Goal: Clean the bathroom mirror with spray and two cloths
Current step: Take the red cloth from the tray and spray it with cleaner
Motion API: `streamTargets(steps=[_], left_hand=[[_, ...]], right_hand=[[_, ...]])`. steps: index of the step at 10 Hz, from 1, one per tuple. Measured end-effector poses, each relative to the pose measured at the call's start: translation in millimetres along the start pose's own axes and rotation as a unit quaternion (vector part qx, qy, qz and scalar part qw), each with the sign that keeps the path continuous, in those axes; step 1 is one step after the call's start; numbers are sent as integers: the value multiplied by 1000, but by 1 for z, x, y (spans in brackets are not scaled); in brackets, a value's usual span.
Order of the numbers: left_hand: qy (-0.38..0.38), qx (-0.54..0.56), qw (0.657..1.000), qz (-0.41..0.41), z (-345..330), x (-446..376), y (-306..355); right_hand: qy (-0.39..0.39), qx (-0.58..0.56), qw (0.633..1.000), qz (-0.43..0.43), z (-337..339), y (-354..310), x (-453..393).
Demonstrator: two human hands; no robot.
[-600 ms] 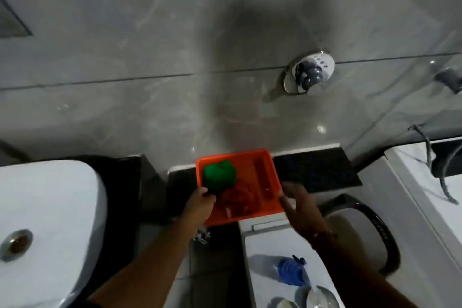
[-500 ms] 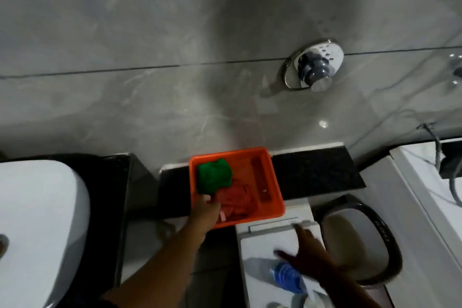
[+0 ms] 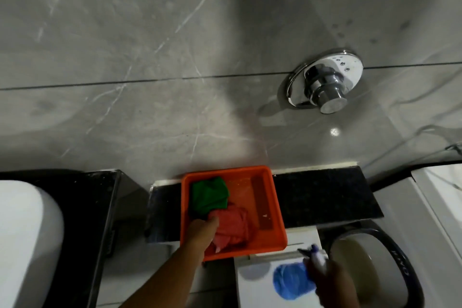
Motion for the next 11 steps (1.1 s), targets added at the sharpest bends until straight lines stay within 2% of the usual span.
streamTargets(steps=[1,2,3,4,5,6,7,8,9,10,11], left_hand=[[-38,34,999,14,3,9,7],[-56,69,996,8,4,12,12],[-60,101,993,11,3,18,22],[-67,133,989,0,3,23,38],[-85,157,984,6,7,27,50],[-84,171,982,19,15,24,48],[-69,178,981,35,19,12,33],[-43,198,978,55,22,-1,15],[-49,214,973,68,28,5,12],[-62,245,964,83,36,19,20],[-73,295,946,110,40,19,20]], right_hand=[[-2,-96,995,19,55,-31,37],[15,-132,989,69,97,-71,31],[44,-87,975,201,135,-130,37],[119,-113,951,263,154,-160,39],[136,-168,936,279,153,-181,34],[89,-198,933,286,120,-208,23],[75,-223,924,302,84,-238,9],[55,-212,924,313,50,-265,-1],[29,-210,929,303,29,-277,-6],[37,-192,923,331,27,-286,-8],[45,-117,916,381,23,-285,-7]])
Point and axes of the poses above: each hand's wrist, its own x-axis away from the middle knuckle, its own z-axis out of the back of the hand, y = z × x, the point moved 7 cm from there along -x, towards the middle knuckle, and after that the axes turned 11 degrees about y, right-handed, at the moved point
